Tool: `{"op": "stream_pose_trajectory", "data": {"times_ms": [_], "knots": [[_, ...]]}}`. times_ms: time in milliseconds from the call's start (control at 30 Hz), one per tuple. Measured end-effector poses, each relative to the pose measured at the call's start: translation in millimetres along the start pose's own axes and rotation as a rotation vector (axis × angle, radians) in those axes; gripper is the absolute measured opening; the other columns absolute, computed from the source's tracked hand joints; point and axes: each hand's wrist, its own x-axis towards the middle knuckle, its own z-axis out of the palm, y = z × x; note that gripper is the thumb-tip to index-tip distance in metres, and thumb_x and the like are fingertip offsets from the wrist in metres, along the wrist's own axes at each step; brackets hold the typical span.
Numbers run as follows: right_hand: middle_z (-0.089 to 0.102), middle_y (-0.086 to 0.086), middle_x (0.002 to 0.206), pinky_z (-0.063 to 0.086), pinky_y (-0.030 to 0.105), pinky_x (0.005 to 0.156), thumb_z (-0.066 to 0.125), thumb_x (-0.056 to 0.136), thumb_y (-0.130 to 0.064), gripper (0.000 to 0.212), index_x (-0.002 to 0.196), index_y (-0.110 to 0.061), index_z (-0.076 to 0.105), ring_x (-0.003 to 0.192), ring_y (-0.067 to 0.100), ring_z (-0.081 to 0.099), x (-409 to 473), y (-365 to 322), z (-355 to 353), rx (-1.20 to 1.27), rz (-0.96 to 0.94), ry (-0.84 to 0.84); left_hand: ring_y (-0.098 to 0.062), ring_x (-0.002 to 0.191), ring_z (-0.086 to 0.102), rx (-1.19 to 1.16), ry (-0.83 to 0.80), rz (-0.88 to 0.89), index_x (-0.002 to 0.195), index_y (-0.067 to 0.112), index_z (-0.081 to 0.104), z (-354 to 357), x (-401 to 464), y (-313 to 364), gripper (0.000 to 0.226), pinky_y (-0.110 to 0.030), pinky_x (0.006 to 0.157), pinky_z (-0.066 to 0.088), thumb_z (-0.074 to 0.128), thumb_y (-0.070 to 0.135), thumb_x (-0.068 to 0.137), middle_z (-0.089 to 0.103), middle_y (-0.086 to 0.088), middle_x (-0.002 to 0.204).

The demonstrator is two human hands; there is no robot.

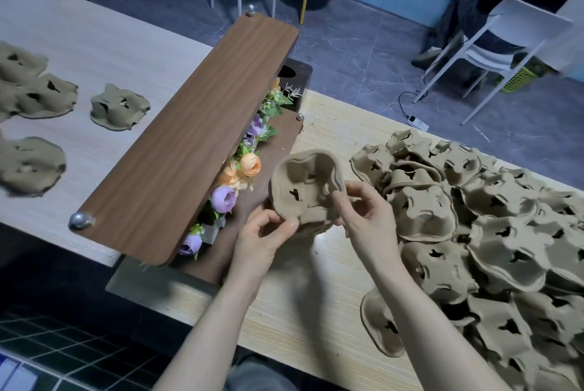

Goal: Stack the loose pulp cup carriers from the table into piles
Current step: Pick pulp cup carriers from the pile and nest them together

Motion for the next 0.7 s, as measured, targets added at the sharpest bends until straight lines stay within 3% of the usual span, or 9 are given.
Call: {"op": "stream_pose_trajectory", "data": {"times_ms": [67,167,233,333,467,567,600,700], "knots": [[0.06,-0.01,0.058,0.037,0.017,0.05,0.062,0.093,-0.014,0.009,0.091,-0.012,0.07,0.049,0.005,0.046,7,2,-1,0.048,0.062,-0.015,-0.011,0.083,0.052,0.006,-0.001,-0.015,0.062,0.021,0.061,-1,-1,1,0.028,-0.033,0.082,0.038,0.077,0.035,0.08,0.055,-0.008,0.09],[0.056,-0.014,0.05,0.032,0.01,0.044,0.059,0.094,-0.007,0.012,0.095,-0.006,0.071,0.042,0.001,0.042,15,5,-4,0.072,0.113,-0.052,-0.014,0.087,0.053,-0.006,0.042,-0.026,0.07,0.013,0.064,-3,2,0,0.025,-0.037,0.087,0.04,0.065,0.025,0.093,0.059,-0.008,0.088],[0.058,-0.015,0.052,0.033,0.011,0.045,0.062,0.093,-0.007,0.012,0.093,-0.014,0.072,0.046,0.001,0.043,18,5,-5,0.055,0.109,-0.068,-0.016,0.087,0.052,0.001,0.042,-0.011,0.074,0.002,0.06,-4,4,-1,0.03,-0.038,0.087,0.039,0.066,0.026,0.092,0.06,-0.009,0.087],[0.059,-0.011,0.062,0.035,0.013,0.05,0.068,0.089,-0.01,0.017,0.09,-0.027,0.07,0.052,0.004,0.044,20,10,-7,0.033,0.098,-0.05,-0.018,0.086,0.052,0.028,0.033,0.004,0.072,0.006,0.06,-5,7,-3,0.032,-0.039,0.085,0.039,0.072,0.03,0.088,0.059,-0.009,0.085],[0.057,-0.002,0.07,0.04,0.015,0.05,0.066,0.092,-0.013,0.012,0.104,-0.014,0.067,0.051,0.005,0.046,19,19,-14,0.048,0.151,0.036,-0.015,0.085,0.048,0.033,0.057,-0.004,0.067,0.019,0.064,-5,7,-3,0.025,-0.037,0.082,0.036,0.067,0.021,0.092,0.059,-0.006,0.084],[0.065,0.002,0.101,0.053,0.028,0.075,0.063,0.092,-0.02,0.025,0.117,-0.017,0.063,0.079,0.016,0.061,20,39,-24,-0.168,0.169,0.124,-0.015,0.083,0.047,0.043,0.082,-0.019,0.065,0.021,0.065,-7,8,-4,0.026,-0.037,0.079,0.036,0.068,0.022,0.092,0.058,-0.004,0.084],[0.062,0.004,0.116,0.051,0.032,0.085,0.062,0.092,-0.022,0.032,0.123,-0.02,0.06,0.092,0.02,0.061,22,46,-27,-0.285,0.173,0.118,-0.016,0.083,0.047,0.051,0.083,-0.016,0.064,0.02,0.065,-8,9,-6,0.027,-0.036,0.079,0.036,0.069,0.023,0.091,0.057,-0.004,0.083],[0.046,0.008,0.138,0.035,0.023,0.088,0.06,0.091,-0.017,0.05,0.139,-0.017,0.046,0.113,0.019,0.052,27,55,-31,-0.499,0.169,0.014,-0.02,0.079,0.045,0.053,0.08,-0.016,0.067,0.012,0.063,-9,12,-8,0.026,-0.036,0.078,0.034,0.072,0.021,0.089,0.052,-0.008,0.077]]}}
